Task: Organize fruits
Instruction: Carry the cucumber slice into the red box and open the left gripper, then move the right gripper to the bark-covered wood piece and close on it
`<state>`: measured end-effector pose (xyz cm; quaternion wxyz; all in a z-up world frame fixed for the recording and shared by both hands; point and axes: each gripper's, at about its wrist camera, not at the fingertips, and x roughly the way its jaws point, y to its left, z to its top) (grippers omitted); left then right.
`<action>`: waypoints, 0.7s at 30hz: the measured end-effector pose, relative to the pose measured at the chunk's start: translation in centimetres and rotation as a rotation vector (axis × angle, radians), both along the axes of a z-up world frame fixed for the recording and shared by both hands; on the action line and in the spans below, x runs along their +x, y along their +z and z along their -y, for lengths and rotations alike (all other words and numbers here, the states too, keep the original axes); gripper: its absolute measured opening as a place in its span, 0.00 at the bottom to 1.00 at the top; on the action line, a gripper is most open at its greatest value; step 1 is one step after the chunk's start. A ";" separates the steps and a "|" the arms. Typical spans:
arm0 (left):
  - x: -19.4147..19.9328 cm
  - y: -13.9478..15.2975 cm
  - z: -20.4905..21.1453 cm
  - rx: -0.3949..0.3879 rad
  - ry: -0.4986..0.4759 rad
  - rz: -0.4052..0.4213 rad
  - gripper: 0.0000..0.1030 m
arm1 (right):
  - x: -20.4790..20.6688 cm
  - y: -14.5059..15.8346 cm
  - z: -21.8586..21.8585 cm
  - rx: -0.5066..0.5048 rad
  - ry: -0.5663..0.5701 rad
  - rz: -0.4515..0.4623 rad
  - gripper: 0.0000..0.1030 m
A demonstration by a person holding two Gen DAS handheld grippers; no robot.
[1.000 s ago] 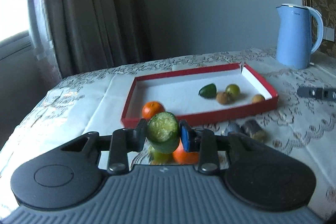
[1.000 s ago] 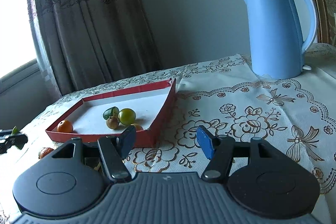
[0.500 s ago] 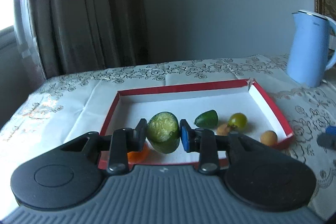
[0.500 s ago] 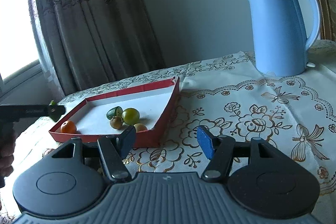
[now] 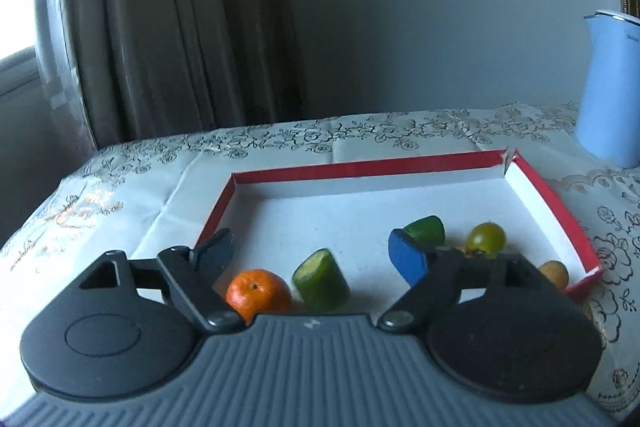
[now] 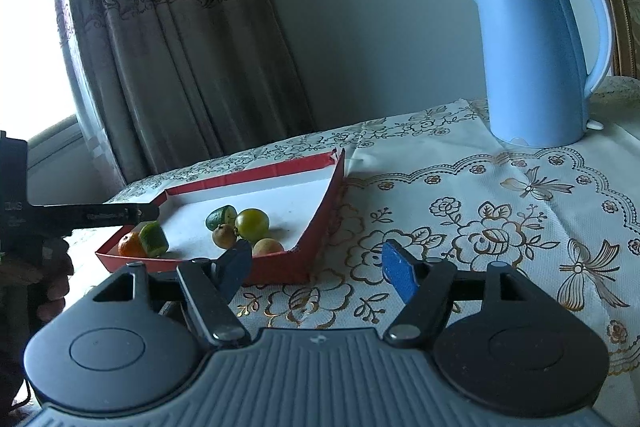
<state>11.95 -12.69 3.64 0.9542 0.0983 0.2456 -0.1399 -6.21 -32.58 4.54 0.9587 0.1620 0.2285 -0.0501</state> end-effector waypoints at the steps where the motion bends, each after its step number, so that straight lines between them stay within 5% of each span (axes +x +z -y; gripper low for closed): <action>1: -0.3 0.2 -0.2 0.005 0.003 0.010 0.82 | 0.0 0.0 0.0 -0.002 -0.001 0.001 0.69; 9: -5.7 2.4 -6.6 -0.078 0.118 0.094 1.00 | -0.4 0.2 -0.2 -0.027 -0.006 0.007 0.70; 15: -10.2 1.4 -13.5 -0.190 0.251 0.079 1.00 | -0.3 0.0 -0.6 -0.041 0.030 -0.003 0.70; 21: -11.5 -1.3 -15.9 -0.136 0.308 0.069 1.00 | 0.8 -0.5 -1.3 0.082 0.105 -0.066 0.70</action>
